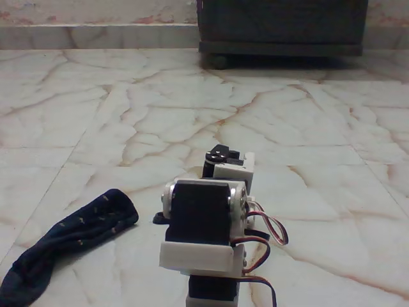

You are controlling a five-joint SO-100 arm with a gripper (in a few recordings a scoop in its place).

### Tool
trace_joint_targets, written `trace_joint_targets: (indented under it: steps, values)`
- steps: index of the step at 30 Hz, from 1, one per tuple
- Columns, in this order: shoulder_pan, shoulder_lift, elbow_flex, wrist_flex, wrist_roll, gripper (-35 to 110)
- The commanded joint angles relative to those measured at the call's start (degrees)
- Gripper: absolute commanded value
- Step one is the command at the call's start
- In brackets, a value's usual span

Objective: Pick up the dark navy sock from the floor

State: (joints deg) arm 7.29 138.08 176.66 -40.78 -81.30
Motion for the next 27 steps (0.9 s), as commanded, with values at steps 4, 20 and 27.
trace_joint_targets:
  steps: [4,20,27]
  values:
    - [-1.3,1.1,-0.5,-1.6,3.2,1]
    - [-11.5,-26.5,-29.9,31.3,32.4,6]
    - [-16.2,-42.5,-49.2,44.8,46.1,7]
